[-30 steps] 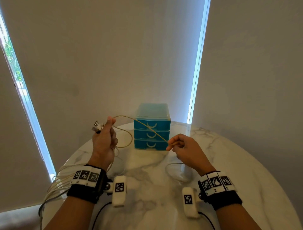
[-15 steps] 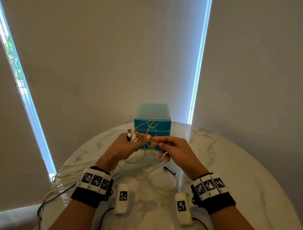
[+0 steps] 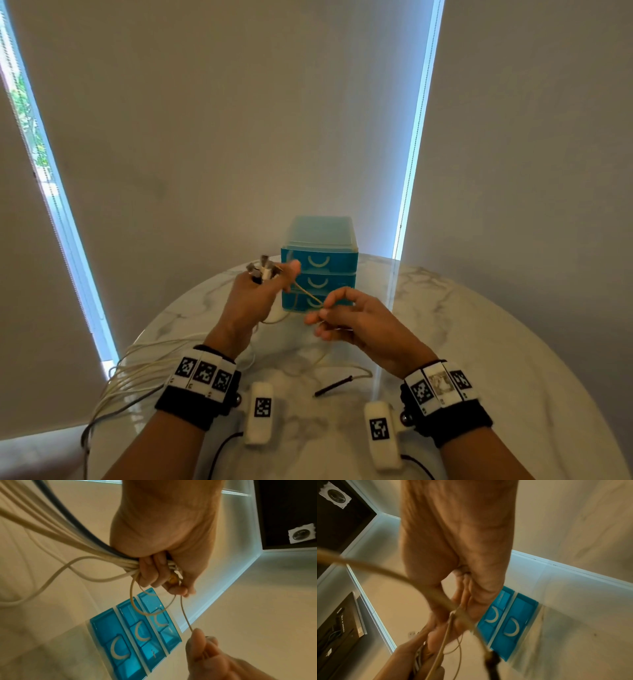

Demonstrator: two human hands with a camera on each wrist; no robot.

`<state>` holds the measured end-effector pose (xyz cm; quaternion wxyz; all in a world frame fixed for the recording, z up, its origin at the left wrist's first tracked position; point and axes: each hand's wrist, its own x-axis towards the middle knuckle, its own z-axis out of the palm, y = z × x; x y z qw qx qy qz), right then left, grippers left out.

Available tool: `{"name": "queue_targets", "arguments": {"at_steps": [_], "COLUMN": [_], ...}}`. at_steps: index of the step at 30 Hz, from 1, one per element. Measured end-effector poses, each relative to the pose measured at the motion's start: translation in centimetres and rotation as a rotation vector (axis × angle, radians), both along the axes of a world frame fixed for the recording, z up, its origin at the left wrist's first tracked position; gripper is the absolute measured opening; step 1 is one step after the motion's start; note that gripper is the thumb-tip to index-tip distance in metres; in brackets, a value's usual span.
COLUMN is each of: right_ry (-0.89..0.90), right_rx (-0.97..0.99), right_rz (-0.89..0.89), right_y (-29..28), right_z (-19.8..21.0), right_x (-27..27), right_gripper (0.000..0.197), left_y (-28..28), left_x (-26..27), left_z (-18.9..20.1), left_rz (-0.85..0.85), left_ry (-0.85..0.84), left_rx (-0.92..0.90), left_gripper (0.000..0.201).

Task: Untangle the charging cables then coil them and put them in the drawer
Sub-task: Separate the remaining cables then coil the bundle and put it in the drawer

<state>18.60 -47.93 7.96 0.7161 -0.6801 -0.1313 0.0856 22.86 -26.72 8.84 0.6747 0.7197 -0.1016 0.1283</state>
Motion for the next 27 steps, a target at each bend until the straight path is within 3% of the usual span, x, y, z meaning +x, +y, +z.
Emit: {"name": "queue_targets", "arguments": {"at_steps": [3,7,11,14,17,20,22,24,27], "right_ry": [-0.021,-0.04,-0.169,-0.227,-0.331,-0.285,-0.312,-0.416,-0.493], "right_rx": [-0.167,-0.249,-0.297,-0.177,0.13,0.517,0.504,0.345,0.359], "right_rz": [0.287,0.537,0.622,0.668,0.505,0.154,-0.145,-0.34,-0.333], "right_y": [-0.1,0.1,-0.9,-2.0,-2.8,-3.8,-4.3,-4.6,-4.7], "right_z": [0.1,0.5,1.6,2.1,2.3,2.7,2.8,2.1,1.2], "right_x": [-0.9,-1.9,-2.2,-2.0,-1.5,-0.2,0.5,1.3,2.2], "right_gripper": [0.025,0.044,0.061,0.066,0.054,0.043,0.045,0.053,0.049], "left_y": [1.5,1.1,1.4,2.2,2.8,3.2,3.2,3.0,2.8], "left_x": [1.1,0.6,1.1,2.2,2.9,3.3,3.4,3.3,3.3], "left_z": [-0.5,0.0,-0.3,-1.2,-1.9,-2.1,-2.2,-2.2,-2.3], "left_rz": [0.115,0.153,0.212,0.278,0.289,0.3,0.299,0.296,0.286], "left_ry": [0.049,0.086,0.112,0.122,0.134,0.129,0.097,0.077,0.108], "left_rx": [-0.158,-0.198,-0.22,-0.238,-0.235,-0.201,-0.18,-0.122,-0.013], "left_gripper": [0.042,0.04,0.039,0.039,0.039,0.04,0.043,0.043,0.044]}}
